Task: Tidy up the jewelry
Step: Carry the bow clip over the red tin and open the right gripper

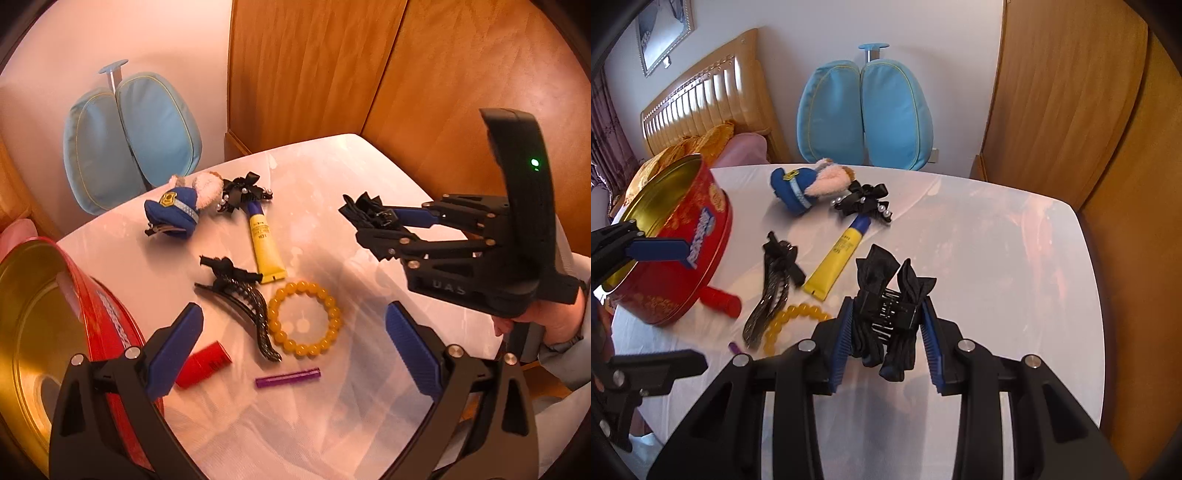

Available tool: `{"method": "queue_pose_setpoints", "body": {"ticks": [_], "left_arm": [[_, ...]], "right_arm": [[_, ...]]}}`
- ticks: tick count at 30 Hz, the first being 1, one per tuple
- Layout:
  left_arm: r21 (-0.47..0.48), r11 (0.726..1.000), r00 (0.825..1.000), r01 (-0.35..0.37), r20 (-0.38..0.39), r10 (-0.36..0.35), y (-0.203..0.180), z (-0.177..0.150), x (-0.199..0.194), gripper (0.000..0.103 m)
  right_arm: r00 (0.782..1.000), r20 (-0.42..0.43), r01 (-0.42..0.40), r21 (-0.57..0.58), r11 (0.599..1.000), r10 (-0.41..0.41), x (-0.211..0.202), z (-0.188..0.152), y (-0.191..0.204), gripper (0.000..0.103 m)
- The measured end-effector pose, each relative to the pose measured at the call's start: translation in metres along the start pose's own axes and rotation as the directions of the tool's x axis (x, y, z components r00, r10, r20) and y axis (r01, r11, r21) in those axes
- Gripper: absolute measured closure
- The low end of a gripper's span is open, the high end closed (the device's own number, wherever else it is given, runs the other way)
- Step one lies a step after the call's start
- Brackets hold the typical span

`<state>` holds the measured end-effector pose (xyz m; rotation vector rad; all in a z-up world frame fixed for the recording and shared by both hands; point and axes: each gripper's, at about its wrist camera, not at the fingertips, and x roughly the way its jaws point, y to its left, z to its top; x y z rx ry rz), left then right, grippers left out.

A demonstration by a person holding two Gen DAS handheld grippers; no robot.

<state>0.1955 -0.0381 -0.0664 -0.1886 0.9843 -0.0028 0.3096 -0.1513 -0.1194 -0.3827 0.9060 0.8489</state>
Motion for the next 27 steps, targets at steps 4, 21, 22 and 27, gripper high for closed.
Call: {"method": "queue_pose_setpoints", "body": {"ticks": [4, 21, 22, 27], "left_arm": [[-0.031, 0.999, 1.0, -0.009, -0.002, 0.009, -0.019, -0.025, -0.015, 0.007], [-0.237, 0.948, 0.966, -0.211, 0.098, 0.24, 0.053, -0.096, -0.129, 0.007], [-0.248, 0.944, 0.963, -0.216, 0.106, 0.248, 0.066, -0.1, -0.135, 0.007], [-0.349, 0.911, 0.952, -0.221, 0.128, 0.28, 0.151, -0.122, -0.165, 0.007]], "right_arm": [[0.999, 0.003, -0.04, -0.045, 0.998, 0.04, -0.031, -0.032, 0.012, 0.066], [0.97, 0.089, -0.2, -0.236, 0.951, 0.226, -0.076, -0.016, 0.116, 0.066], [0.969, 0.087, -0.205, -0.243, 0.948, 0.232, -0.074, -0.011, 0.126, 0.066], [0.963, 0.067, -0.234, -0.281, 0.931, 0.262, -0.054, 0.027, 0.199, 0.066]]}}
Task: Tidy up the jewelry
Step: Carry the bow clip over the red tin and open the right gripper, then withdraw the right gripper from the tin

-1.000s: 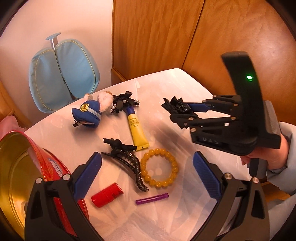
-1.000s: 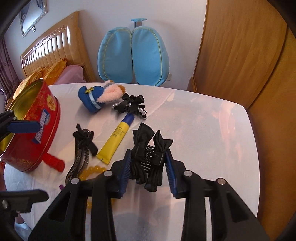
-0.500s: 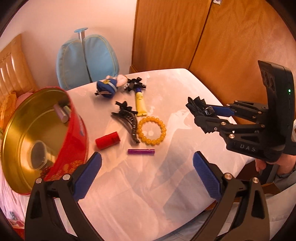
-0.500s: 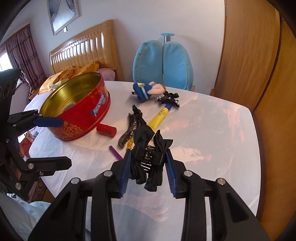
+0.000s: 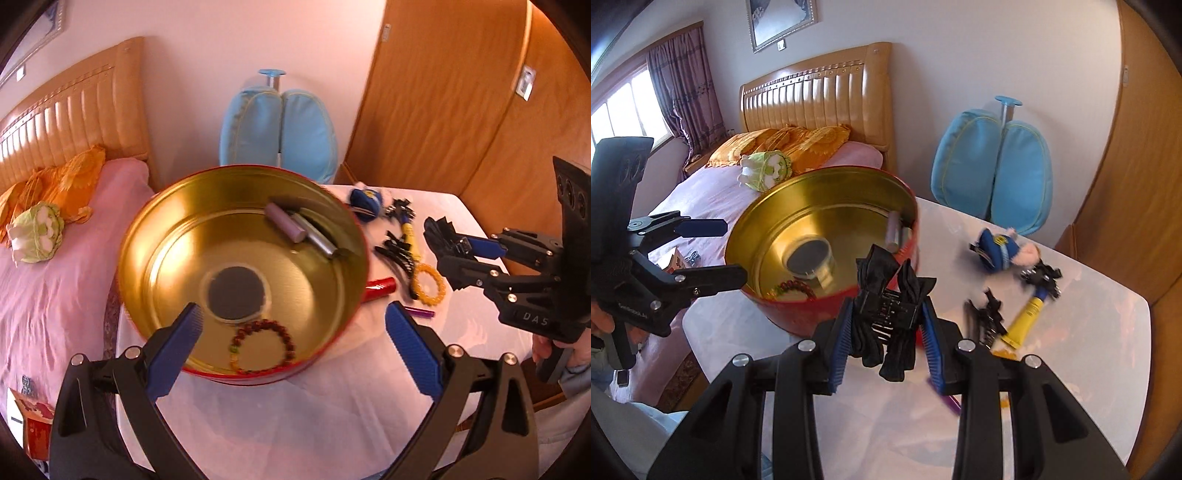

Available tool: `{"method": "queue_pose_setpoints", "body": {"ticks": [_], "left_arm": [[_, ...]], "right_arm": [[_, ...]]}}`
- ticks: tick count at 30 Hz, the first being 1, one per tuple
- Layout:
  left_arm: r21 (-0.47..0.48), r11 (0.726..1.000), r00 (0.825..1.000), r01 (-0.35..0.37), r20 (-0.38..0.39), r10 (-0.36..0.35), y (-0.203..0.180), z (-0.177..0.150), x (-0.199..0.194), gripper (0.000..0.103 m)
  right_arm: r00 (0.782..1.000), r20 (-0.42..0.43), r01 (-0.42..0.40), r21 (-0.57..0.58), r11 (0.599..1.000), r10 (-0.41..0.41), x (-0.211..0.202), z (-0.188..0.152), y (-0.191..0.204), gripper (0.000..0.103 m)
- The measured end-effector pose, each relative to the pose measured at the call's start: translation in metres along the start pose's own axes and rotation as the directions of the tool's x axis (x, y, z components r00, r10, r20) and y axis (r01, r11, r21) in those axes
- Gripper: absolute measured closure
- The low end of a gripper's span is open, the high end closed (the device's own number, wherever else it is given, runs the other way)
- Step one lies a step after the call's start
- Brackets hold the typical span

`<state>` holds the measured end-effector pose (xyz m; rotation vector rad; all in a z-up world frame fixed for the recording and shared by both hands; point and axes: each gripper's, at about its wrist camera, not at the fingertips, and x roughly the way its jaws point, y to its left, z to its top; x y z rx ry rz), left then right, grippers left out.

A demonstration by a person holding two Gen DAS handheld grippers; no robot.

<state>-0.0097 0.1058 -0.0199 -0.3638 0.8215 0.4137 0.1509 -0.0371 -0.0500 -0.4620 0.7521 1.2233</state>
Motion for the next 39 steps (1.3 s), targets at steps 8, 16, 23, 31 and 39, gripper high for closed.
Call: {"method": "queue_pose_setpoints", "body": {"ticks": [8, 16, 23, 31, 39], "left_arm": [[-0.15, 0.985, 0.996, -0.084, 0.005, 0.086, 0.147, 0.01, 0.014, 0.007], [-0.198, 0.979, 0.998, -0.046, -0.05, 0.037, 0.212, -0.004, 0.038, 0.007], [-0.23, 0.973, 0.998, -0.015, -0.069, -0.001, 0.221, -0.015, 0.04, 0.007], [-0.183, 0.983, 1.0, -0.004, -0.028, -0.001, 0.187, -0.008, 0.025, 0.007], [-0.059, 0.998, 0.999, 0.033, 0.0, -0.033, 0.093, 0.003, 0.01, 0.007]], "right_arm": [[0.989, -0.13, -0.077, -0.065, 0.995, 0.068, 0.12, 0.093, 0.083, 0.066], [0.945, -0.326, 0.001, -0.063, 0.998, -0.022, 0.234, 0.129, 0.111, 0.066], [0.94, -0.336, 0.04, -0.073, 0.997, -0.062, 0.242, 0.126, 0.109, 0.039], [0.981, -0.191, 0.024, -0.088, 0.996, -0.041, 0.19, 0.118, 0.101, 0.011], [0.998, -0.022, 0.062, -0.02, 0.998, -0.063, 0.094, 0.075, 0.049, 0.008]]}}
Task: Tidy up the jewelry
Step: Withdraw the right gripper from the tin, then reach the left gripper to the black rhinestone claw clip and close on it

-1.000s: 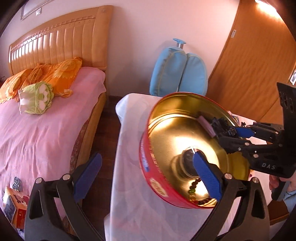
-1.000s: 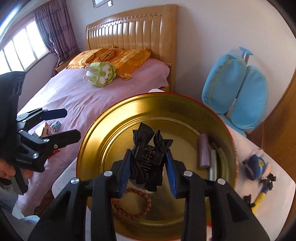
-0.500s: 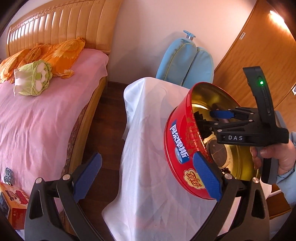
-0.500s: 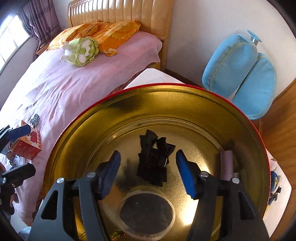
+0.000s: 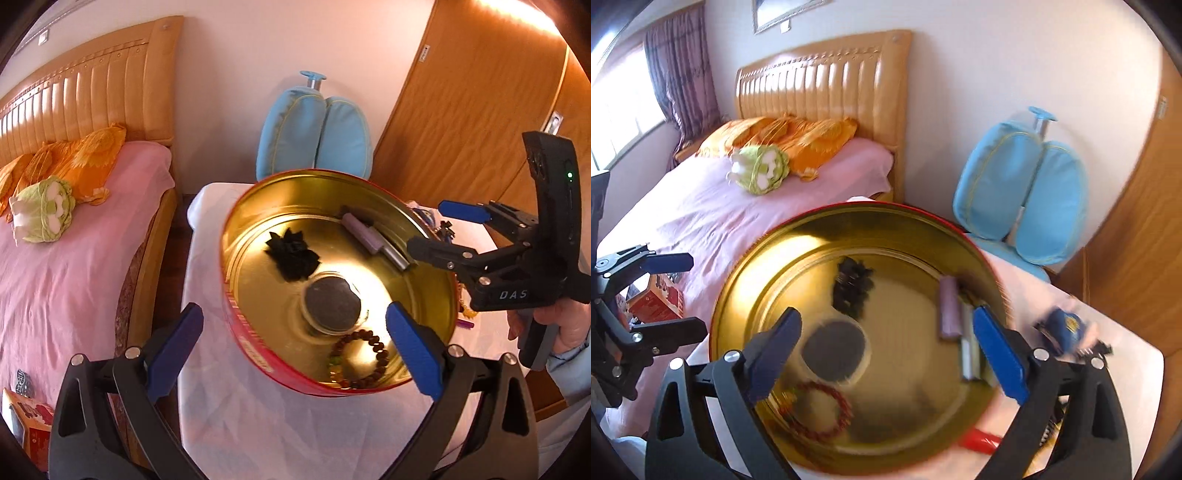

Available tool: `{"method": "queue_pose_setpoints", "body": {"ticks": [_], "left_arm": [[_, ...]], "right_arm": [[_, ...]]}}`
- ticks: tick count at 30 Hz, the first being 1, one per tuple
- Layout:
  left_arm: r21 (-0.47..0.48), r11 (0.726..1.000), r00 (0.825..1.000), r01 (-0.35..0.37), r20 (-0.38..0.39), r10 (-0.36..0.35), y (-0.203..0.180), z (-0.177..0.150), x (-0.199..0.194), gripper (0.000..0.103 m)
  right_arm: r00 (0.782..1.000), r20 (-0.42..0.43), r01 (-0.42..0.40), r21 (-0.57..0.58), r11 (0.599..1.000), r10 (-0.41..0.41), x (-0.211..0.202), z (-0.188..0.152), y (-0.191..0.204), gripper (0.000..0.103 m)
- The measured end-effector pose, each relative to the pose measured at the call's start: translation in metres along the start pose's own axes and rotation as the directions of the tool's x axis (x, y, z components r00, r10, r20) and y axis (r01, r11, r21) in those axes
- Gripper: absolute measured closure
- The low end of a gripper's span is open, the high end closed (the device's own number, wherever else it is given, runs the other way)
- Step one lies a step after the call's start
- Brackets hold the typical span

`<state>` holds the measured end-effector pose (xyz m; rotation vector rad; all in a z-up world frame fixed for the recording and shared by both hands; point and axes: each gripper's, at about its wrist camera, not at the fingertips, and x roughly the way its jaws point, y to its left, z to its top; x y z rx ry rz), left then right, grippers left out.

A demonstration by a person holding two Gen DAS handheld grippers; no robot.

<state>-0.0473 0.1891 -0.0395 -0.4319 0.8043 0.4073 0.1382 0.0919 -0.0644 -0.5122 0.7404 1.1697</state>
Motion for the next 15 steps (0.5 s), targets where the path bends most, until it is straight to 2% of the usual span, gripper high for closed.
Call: {"method": "queue_pose_setpoints", "body": {"ticks": [3, 6, 11, 15], "left_arm": [[0.03, 0.998, 0.998, 0.056, -0.012, -0.056, -0.043, -0.002, 0.003, 0.007], [0.091, 0.992, 0.996, 0.084, -0.031, -0.081, -0.089, -0.005, 0.01, 0.007], [0.159, 0.977, 0.99, 0.143, -0.037, -0.139, -0.154, -0.01, 0.019, 0.007], [0.238, 0.954, 0.983, 0.185, -0.058, -0.176, -0.204, -0.017, 0.028, 0.007]], "right_arm": [[1.0, 0.015, 0.016, 0.059, 0.998, -0.017, -0.031, -0.024, -0.036, 0.008], [0.999, 0.011, 0.04, 0.12, 0.992, -0.042, -0.06, -0.054, -0.073, 0.007], [0.996, -0.016, 0.089, 0.174, 0.981, -0.088, -0.088, -0.098, -0.12, 0.007], [0.992, -0.044, 0.129, 0.208, 0.97, -0.122, -0.101, -0.127, -0.154, 0.007]]}}
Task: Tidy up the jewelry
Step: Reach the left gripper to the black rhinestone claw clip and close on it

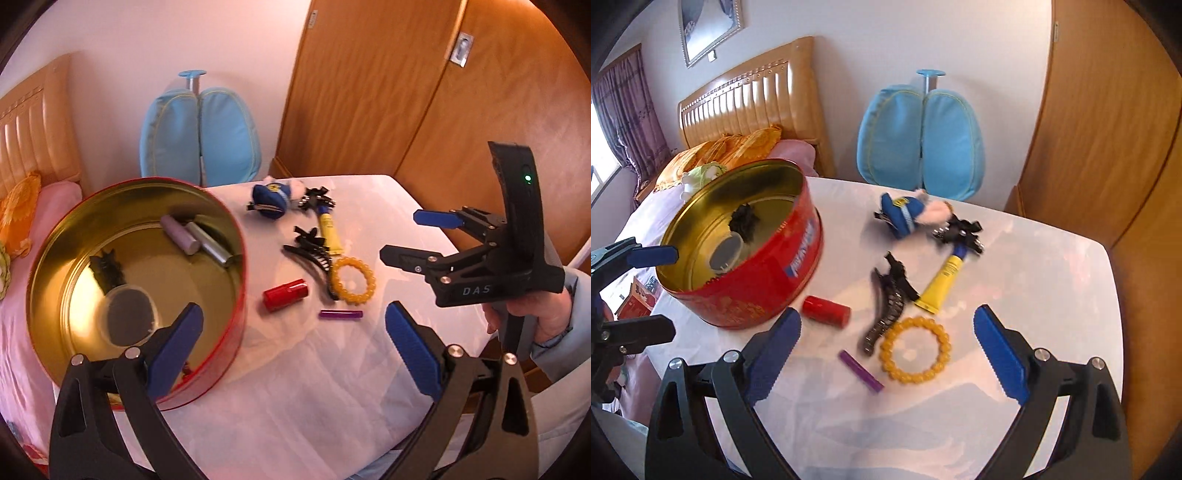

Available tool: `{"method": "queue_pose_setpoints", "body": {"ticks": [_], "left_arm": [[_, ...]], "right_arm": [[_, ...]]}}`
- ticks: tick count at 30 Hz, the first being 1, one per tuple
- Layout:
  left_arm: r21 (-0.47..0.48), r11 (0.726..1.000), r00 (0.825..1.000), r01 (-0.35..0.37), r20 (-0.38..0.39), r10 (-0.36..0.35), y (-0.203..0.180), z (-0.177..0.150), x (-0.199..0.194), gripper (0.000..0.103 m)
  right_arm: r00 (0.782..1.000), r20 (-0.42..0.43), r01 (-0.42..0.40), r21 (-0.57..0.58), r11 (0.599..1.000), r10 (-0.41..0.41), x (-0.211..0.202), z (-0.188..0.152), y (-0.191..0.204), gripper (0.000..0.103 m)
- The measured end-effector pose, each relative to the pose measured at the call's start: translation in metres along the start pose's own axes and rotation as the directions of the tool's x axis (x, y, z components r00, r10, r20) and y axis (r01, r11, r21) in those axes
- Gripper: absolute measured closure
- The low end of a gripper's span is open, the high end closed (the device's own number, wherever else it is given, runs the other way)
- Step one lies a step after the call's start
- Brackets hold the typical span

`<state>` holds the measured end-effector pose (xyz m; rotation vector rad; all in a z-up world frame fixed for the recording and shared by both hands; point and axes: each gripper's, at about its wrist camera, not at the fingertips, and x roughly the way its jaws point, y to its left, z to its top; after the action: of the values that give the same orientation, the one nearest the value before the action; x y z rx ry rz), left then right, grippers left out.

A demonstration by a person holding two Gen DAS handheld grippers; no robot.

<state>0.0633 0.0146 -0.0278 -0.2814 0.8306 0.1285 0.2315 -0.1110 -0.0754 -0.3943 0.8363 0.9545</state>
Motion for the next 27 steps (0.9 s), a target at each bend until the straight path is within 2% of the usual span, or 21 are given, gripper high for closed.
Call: {"method": "queue_pose_setpoints", "body": {"ticks": [7, 12, 17, 22, 24, 27], "left_arm": [[0.147, 0.988, 0.995, 0.054, -0.093, -0.041, -0.054, -0.007, 0.058, 0.007], [0.172, 0.981, 0.985, 0.093, -0.161, -0.065, -0.062, -0.013, 0.101, 0.007], [0.226, 0.974, 0.988, 0.022, -0.156, 0.013, -0.068, 0.006, 0.138, 0.007], [0.127, 0.989, 0.984, -0.072, -0.153, 0.092, -0.05, 0.033, 0.179, 0.007], [0.103, 0.992, 0.981, -0.077, -0.169, 0.094, -0.044, 0.036, 0.19, 0.007], [0.138, 0.987, 0.977, -0.076, -0.189, 0.102, -0.044, 0.036, 0.2, 0.007]], "right_arm": [[0.993, -0.103, 0.058, 0.064, 0.996, -0.051, 0.008, -0.045, -0.048, 0.007], [0.989, -0.13, 0.079, 0.081, 0.994, -0.068, 0.008, -0.065, -0.056, 0.007], [0.985, -0.136, 0.118, 0.094, 0.989, -0.105, 0.0, -0.073, -0.066, 0.007], [0.982, -0.139, 0.143, 0.122, 0.982, -0.125, -0.003, -0.072, -0.078, 0.007], [0.983, -0.144, 0.136, 0.12, 0.983, -0.119, 0.001, -0.07, -0.079, 0.007], [0.985, -0.149, 0.106, 0.094, 0.99, -0.091, 0.008, -0.066, -0.074, 0.007]]}}
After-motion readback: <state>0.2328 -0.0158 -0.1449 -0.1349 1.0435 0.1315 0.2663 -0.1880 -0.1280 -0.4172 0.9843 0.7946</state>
